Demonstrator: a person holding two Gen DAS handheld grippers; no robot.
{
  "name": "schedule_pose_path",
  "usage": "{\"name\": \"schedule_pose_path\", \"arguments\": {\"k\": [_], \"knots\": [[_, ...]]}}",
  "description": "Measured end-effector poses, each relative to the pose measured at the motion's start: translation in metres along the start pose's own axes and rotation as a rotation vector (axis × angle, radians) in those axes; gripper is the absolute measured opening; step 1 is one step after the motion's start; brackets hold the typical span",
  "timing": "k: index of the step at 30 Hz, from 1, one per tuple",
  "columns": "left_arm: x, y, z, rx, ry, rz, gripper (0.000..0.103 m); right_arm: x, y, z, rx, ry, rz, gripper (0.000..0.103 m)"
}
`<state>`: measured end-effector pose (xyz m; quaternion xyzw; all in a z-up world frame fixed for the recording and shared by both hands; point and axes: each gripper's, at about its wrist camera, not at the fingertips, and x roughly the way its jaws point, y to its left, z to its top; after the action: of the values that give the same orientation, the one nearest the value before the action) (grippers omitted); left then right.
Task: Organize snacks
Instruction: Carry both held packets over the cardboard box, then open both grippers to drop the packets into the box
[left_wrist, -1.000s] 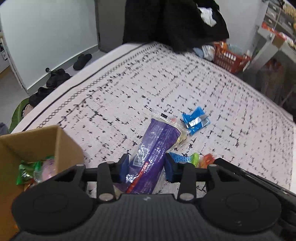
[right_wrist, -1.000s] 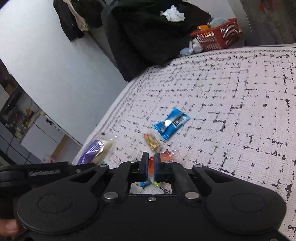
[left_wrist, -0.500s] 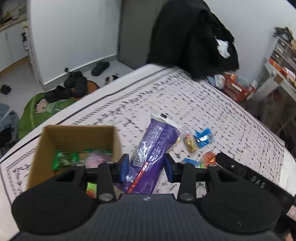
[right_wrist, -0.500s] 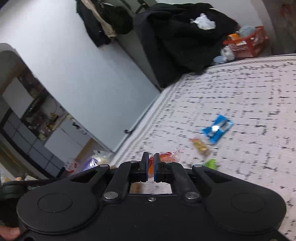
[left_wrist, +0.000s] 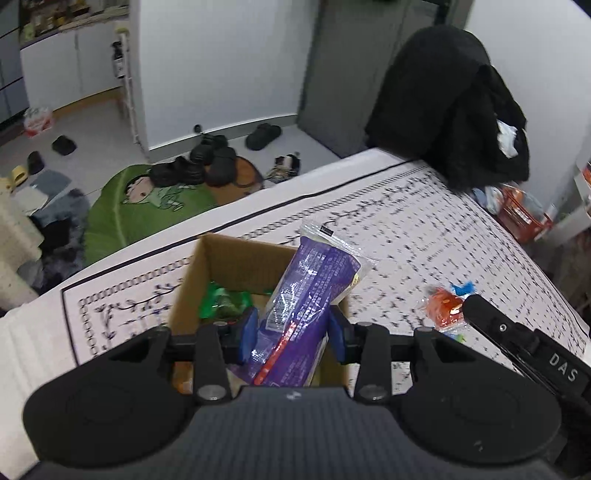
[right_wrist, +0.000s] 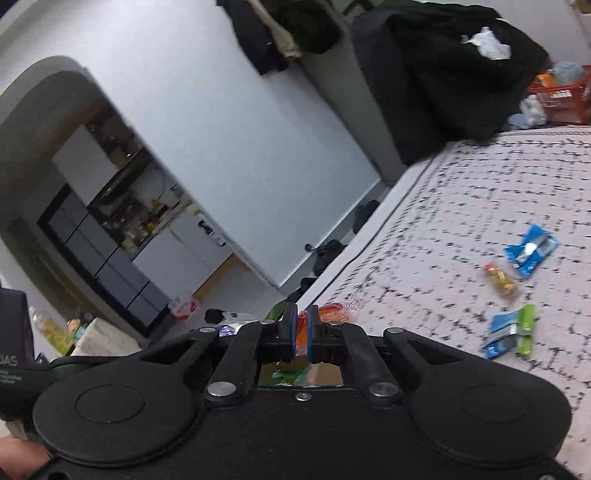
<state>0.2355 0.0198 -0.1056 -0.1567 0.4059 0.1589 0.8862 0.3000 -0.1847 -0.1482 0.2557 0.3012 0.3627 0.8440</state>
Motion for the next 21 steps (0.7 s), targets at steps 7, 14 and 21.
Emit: {"name": "schedule_pose_path", "arguments": {"k": [7,14,21], "knots": [[0.000,0.023,-0.001,-0.059,0.004,0.029,0.040,0.010,0.023,-0.009,-0.043,0.042,0.049,0.005],[0.005,0.037,-0.002,-0.094,0.018,0.037,0.040,0.017,0.028,-0.026,-0.044,0.137,0.064,0.019],[0.011,0.042,-0.007,-0.117,0.047,0.013,0.040,0.011,0.009,-0.019,-0.009,0.109,-0.008,0.025]]}}
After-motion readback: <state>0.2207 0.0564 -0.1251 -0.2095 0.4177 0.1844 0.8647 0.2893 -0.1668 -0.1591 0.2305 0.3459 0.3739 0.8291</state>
